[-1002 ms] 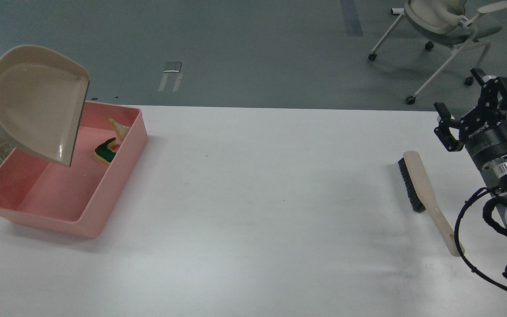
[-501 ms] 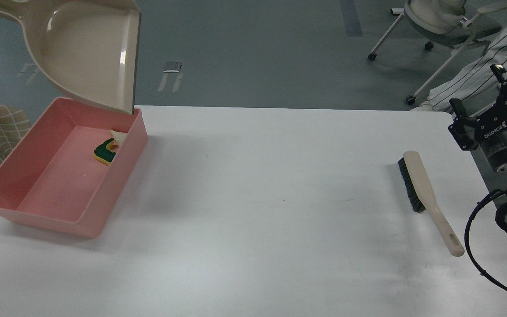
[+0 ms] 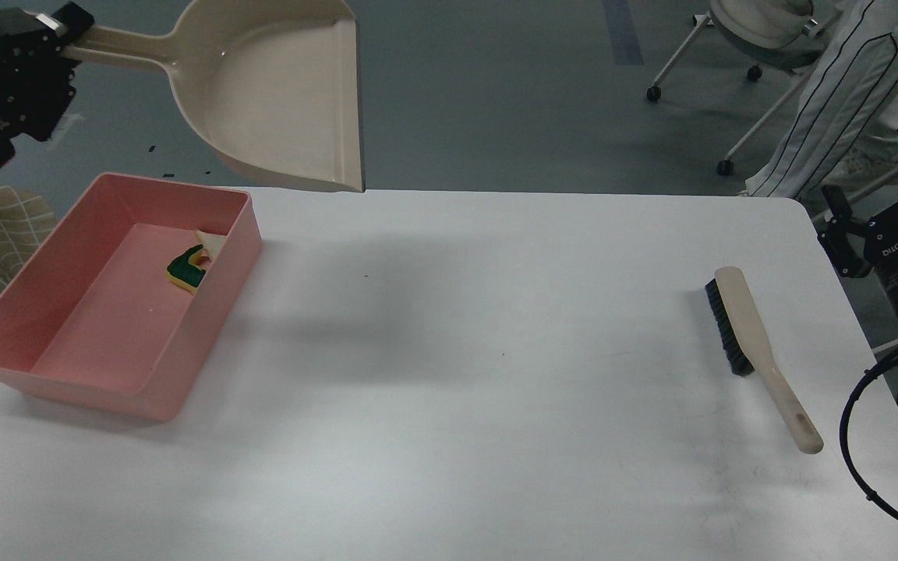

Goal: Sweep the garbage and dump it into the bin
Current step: 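Lift the dustpan with the left gripper and tip it over the pink bin, then lower the empty dustpan onto the table and release it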

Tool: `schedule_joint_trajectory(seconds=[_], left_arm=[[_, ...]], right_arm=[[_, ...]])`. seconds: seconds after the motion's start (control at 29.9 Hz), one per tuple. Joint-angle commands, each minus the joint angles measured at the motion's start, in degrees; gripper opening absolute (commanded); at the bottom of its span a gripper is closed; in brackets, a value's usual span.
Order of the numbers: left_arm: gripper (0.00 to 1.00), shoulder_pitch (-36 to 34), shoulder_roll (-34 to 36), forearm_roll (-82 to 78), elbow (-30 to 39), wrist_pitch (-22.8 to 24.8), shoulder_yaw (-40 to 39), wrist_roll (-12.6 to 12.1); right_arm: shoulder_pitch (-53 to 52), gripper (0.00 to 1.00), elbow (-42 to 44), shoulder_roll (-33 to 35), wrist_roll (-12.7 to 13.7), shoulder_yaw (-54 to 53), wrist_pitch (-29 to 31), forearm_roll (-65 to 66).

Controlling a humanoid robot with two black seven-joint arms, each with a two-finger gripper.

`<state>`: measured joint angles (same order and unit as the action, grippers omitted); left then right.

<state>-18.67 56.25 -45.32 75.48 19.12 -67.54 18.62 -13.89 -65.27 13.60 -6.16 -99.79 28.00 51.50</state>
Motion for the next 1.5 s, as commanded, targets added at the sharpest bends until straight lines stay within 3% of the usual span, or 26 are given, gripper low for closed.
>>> schedule_joint_trajectory(seconds=[0.0,0.07,0.23,0.47,0.74,1.07,1.17,1.2,1.3,1.47], left_arm=[[0.16,-1.53,-8.07,-0.30,-0.60,-1.19,1.96,-4.19],[0.16,-2.68,-11.23,-0.38,-0.77,-2.68,5.37,-5.69],[0.16,-5.93,-20.19,-1.09,-1.21,-10.49,17.76,-5.70],[0.16,-6.64,-30.48,-6.60,-1.30,-15.25,25.34,-6.14],[0.16,-6.29,-35.15,-9.61,-10.17,-17.10,28.69,-5.52],[0.17,-3.91,-36.39,-10.23,-10.62,-21.23,31.68,-5.52],[0.29,-3.47,-36.39,-10.23,-10.53,-21.32,31.77,-5.61],[0.41,-3.47,-36.30,-10.23,-10.53,-21.41,31.77,-5.78],[0.58,-3.12,-35.86,-10.23,-10.53,-22.28,31.85,-5.78],[0.69,-2.51,-34.98,-10.23,-10.53,-22.46,31.85,-5.61]], right_arm=[[0.53,1.00,0.06,0.03,0.01,-0.05,0.00,0.00],[0.79,1.00,0.06,0.03,0.01,-0.05,0.00,0.00],[0.88,1.00,0.32,-0.06,0.01,-0.14,0.00,0.00],[0.53,1.00,0.50,-0.41,0.01,-0.14,0.00,0.00],[0.62,1.00,0.50,-0.41,0.01,-0.14,0.00,0.00],[0.79,1.00,0.41,-0.41,0.01,-0.05,0.00,0.00],[0.71,1.00,0.23,-0.50,0.01,-0.05,0.00,0.00],[0.71,1.00,0.23,-0.50,0.01,-0.05,0.00,0.00],[0.62,1.00,0.23,-0.50,0.01,-0.05,0.00,0.00],[0.71,1.00,0.23,-0.50,0.01,-0.05,0.00,0.00]])
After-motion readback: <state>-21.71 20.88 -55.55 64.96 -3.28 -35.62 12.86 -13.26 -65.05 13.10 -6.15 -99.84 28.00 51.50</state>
